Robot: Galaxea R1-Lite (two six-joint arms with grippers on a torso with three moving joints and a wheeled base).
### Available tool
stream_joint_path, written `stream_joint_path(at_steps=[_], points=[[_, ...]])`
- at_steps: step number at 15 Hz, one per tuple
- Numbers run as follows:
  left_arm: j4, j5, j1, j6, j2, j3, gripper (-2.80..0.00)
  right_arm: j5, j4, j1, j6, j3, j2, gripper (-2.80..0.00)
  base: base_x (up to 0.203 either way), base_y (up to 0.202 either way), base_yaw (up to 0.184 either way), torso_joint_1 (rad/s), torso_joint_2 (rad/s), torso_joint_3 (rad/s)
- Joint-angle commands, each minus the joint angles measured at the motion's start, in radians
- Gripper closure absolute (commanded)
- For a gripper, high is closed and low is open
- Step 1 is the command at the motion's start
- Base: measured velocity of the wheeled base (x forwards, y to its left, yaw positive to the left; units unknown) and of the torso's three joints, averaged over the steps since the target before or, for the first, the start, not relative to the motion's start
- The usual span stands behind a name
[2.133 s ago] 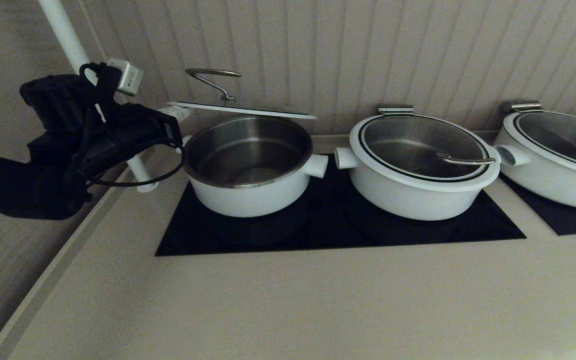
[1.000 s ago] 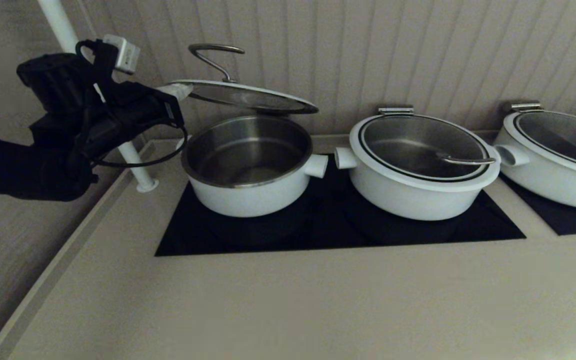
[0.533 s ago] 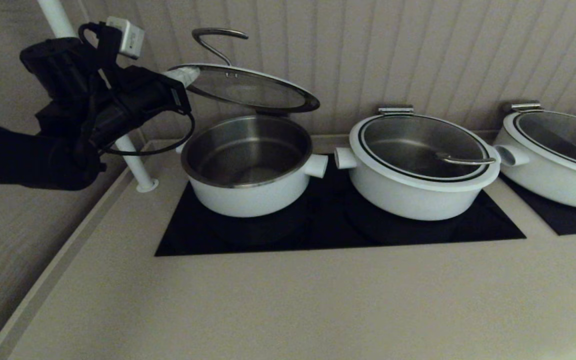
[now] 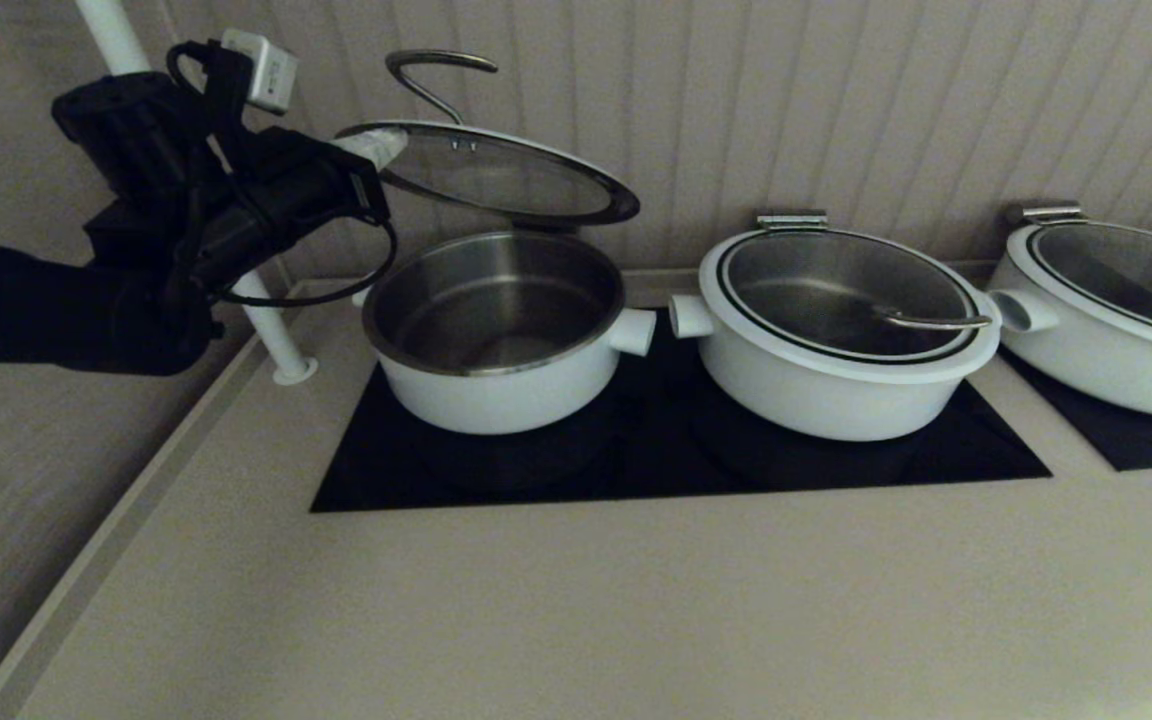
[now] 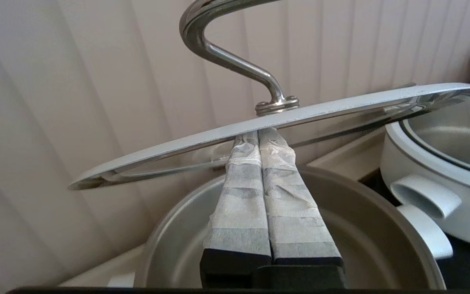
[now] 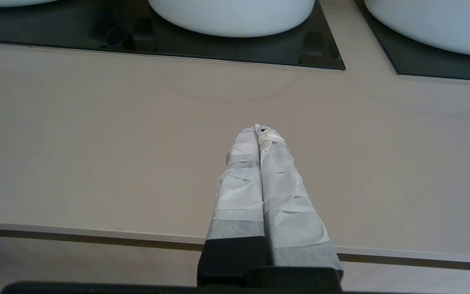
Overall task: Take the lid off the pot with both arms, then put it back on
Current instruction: Open the pot lid completely
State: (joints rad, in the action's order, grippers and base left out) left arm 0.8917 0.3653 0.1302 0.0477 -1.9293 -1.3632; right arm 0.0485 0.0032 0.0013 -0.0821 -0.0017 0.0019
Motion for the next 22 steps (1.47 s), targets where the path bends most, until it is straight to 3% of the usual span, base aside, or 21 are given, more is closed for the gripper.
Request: stream_joint_path(at_steps=[1,12,22], points=[[0.005,0.000,0.001,0.000,-0.028,-0.042,0.00,0.001,0.000,0.000,-0.001,0.000,0.000,0.00,0.000,0.000,0.000,0.000,0.00,0.000],[0.000,-0.001,0.042,0.000,-0.077,-0.164,0.00,0.001,0.000,0.000,-0.001,0.000,0.000,0.00,0.000,0.000,0.000,0.000,0.00,0.000],[-0.002,-0.002,0.043,0.004,-0.186,-0.349,0.00,0.001,0.000,0.000,-0.001,0.000,0.000,0.00,0.000,0.000,0.000,0.000,0.00,0.000]])
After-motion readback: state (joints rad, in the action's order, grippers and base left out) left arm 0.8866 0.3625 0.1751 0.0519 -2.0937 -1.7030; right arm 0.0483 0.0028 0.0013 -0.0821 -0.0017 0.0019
